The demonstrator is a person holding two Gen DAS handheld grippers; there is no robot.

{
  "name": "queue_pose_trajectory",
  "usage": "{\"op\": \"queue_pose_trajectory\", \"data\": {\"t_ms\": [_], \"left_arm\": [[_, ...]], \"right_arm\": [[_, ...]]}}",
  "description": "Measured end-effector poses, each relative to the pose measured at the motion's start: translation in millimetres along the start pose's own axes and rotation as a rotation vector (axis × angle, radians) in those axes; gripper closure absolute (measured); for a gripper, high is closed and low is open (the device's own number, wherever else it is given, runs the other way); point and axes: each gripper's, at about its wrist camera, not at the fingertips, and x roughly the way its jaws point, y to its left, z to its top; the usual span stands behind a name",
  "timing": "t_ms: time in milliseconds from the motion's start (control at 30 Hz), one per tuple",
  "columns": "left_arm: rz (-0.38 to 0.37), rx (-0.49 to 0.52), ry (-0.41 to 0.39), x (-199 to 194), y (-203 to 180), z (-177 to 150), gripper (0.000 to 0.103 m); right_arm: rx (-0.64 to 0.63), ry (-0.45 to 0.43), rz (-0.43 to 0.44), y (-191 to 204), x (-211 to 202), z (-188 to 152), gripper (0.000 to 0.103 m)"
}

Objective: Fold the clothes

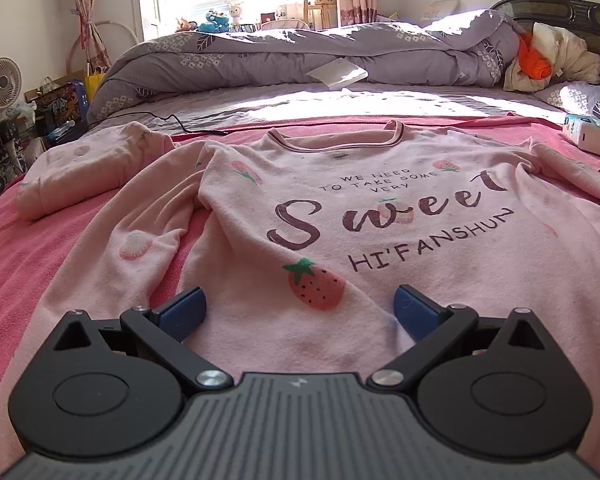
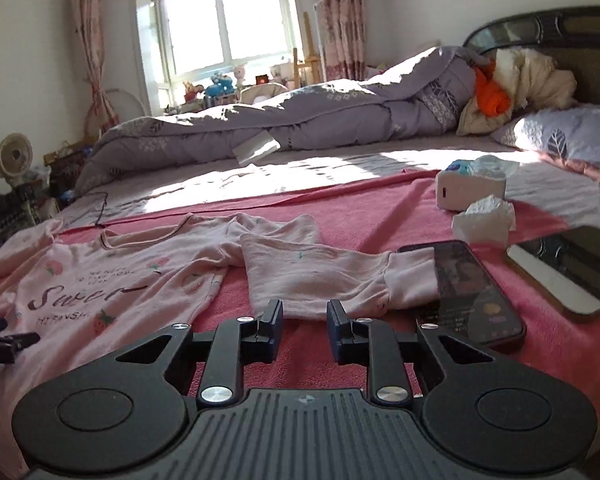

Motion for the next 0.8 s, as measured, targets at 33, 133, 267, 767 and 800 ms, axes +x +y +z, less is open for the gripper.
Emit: {"op": "queue_pose_trajectory", "data": {"t_ms": [33,133,267,767,800], "left_arm": [[0.001,0.001,-0.001,-0.3,0.0,-0.2,0.002],[0.003,0.001,-0.002,-0.9,0.1,-0.6,0.002],[0.004,0.001,-0.005,-1.6,-0.2,-0.9,0.002],[0.022,-0.106,-0.044,-50.3,48.4,-23.9,0.001],[0.029,-0.137,-0.046,-57.5,58.8,-28.4,0.001]], "right_arm": [[0.073,0.008,-0.010,-4.1,4.4,-3.4,0.078],[0.310,0.029,-0.048,-16.9,21.6,-12.4,0.077],[0.461,-0.050,-0.120,-20.7,30.0,-11.8,0.068],[0.279,-0.307,-0.107,55.0,41.9,70.2,0.092],[0.220,-0.321,-0.045,79.7,44.0,80.4,0.092]]}}
